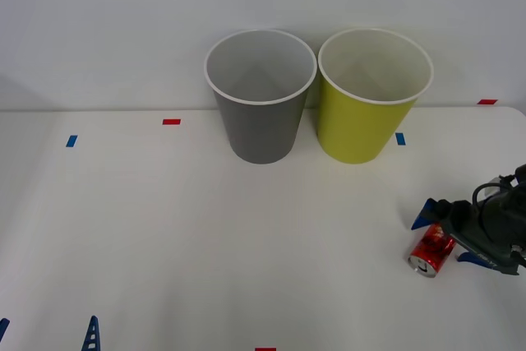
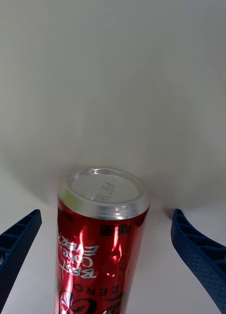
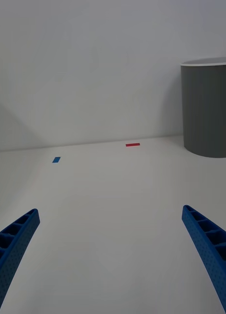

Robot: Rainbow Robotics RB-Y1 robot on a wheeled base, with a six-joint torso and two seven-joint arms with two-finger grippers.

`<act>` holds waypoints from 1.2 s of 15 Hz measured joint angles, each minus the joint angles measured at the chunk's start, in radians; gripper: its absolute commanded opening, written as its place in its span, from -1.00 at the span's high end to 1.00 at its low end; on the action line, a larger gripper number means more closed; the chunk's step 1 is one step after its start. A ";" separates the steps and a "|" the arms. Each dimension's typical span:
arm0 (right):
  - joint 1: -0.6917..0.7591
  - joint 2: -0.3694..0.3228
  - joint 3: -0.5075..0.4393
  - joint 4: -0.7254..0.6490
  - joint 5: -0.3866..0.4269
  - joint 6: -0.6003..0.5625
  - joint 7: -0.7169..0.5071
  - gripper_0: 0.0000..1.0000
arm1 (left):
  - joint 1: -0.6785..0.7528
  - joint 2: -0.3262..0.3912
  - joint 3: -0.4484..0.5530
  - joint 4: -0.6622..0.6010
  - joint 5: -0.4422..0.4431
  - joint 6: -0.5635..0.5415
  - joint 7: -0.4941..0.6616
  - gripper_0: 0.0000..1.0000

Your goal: Put cans in the gray bin and PET bottles in the light green bin.

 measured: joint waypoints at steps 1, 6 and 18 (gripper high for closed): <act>0.000 -0.001 0.005 0.000 0.005 0.000 0.003 -1.00 | 0.000 0.000 0.000 0.000 0.000 0.000 0.000 -1.00; -0.004 -0.001 0.022 0.001 0.023 0.000 0.011 0.81 | 0.000 0.000 0.000 0.000 0.000 0.000 0.000 -1.00; 0.007 -0.001 0.027 -0.039 0.036 0.000 0.024 1.00 | 0.000 0.000 0.000 0.000 0.000 0.000 0.000 -1.00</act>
